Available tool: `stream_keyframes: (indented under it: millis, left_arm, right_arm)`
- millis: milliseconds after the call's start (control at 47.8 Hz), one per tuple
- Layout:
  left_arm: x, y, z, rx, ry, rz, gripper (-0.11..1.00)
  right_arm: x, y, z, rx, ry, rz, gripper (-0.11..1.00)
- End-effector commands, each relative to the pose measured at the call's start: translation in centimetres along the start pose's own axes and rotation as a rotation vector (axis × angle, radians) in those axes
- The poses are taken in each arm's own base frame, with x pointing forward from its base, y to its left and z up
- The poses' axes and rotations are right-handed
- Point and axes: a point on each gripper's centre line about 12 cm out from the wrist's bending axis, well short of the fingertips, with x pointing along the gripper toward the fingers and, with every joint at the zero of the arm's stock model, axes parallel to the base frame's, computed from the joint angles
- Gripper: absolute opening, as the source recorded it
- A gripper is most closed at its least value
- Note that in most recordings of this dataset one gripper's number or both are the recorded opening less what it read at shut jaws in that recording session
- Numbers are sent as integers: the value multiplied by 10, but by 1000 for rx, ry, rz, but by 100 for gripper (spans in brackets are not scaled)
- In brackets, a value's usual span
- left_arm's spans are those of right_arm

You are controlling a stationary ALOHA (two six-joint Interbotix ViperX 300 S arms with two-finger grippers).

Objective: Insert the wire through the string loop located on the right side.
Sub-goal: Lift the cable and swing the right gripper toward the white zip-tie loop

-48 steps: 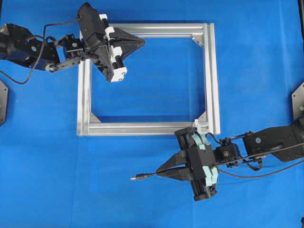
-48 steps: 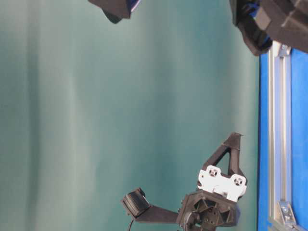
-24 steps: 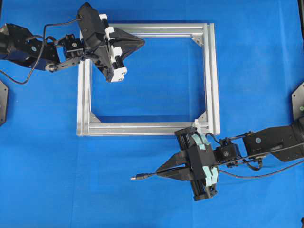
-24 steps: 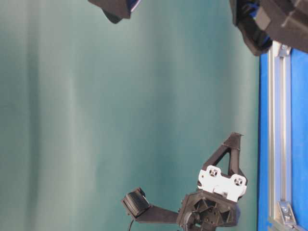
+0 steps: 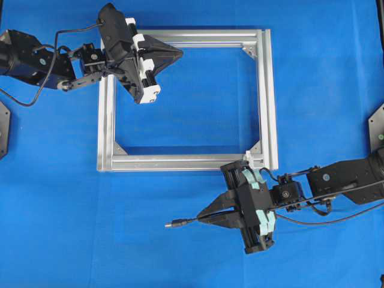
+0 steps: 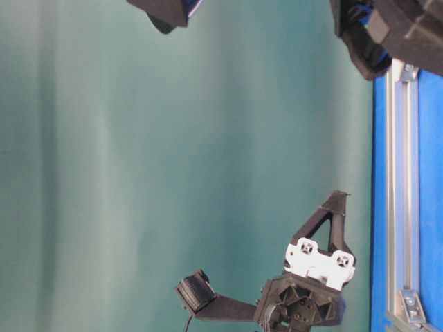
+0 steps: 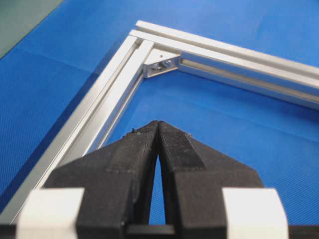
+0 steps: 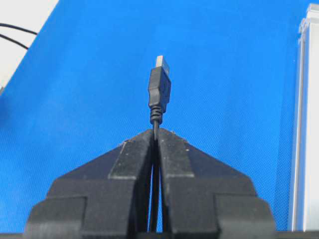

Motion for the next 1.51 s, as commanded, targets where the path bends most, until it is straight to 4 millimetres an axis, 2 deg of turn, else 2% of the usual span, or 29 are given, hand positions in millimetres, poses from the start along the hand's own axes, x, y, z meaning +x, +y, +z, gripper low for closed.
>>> stream_keyframes:
  millis: [0, 230, 733, 921, 1110, 1487]
  left_arm:
    - [-2, 0, 14, -2, -41, 0, 0]
    - [-2, 0, 14, -1, -41, -1, 0]
    - [-3, 0, 12, 0, -38, -1, 0]
    - [-4, 0, 11, 0, -34, -1, 0]
    - [-4, 0, 11, 1, -35, -1, 0]
    - [-4, 1, 11, 1, -32, -1, 0]
  right_arm:
    - [-6, 2, 11, 2, -31, 8, -3]
    - [-30, 2, -1, 3, 0, 13, -3]
    - [-122, -7, -49, -7, 71, 35, -3]
    - [-146, -12, -59, -5, 98, 39, -3]
    - [-157, -14, -62, -4, 96, 45, -3]
    - [-157, -23, -63, 4, 83, 11, -3]
